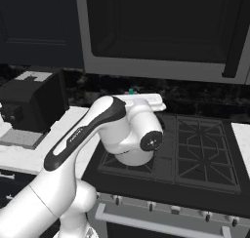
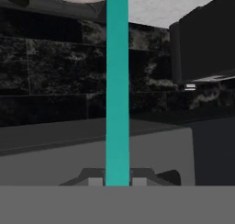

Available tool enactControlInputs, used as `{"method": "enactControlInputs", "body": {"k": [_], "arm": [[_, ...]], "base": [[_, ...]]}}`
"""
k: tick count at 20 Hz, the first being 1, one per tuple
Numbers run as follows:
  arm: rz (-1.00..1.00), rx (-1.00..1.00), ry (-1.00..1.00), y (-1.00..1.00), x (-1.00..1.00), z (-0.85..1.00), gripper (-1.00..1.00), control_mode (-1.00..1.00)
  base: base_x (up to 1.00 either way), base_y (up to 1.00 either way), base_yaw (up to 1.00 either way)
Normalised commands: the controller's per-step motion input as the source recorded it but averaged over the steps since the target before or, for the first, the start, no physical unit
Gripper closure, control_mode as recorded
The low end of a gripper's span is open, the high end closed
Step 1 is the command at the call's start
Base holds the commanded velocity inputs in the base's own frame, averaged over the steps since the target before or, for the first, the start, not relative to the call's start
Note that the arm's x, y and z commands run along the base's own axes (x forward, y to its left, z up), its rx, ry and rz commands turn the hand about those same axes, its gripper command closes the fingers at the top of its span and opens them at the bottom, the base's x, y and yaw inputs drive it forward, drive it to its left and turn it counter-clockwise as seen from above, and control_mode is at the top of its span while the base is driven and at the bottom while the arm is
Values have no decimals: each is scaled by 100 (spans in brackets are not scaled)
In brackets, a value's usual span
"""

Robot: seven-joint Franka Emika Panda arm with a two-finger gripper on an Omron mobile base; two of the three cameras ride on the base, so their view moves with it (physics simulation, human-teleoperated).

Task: Put the avocado and tomato in the pot. Retrieve the spatula and lightly stir the vegetables in the pot.

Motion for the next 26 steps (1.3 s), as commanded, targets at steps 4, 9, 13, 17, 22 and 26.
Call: {"method": "enactControlInputs", "body": {"k": [4,9,13,17,22,26], "arm": [[-8,-2,0,0,14,-24,100,-100],[-6,0,0,0,20,-20,100,-100],[-3,0,0,0,21,-26,100,-100],[-3,0,0,0,18,-27,100,-100],[-2,0,0,0,25,-24,100,-100],[0,0,0,0,27,-9,100,-100]], "base": [[0,0,0],[0,0,0],[0,0,0],[0,0,0],[0,0,0],[0,0,0]]}}
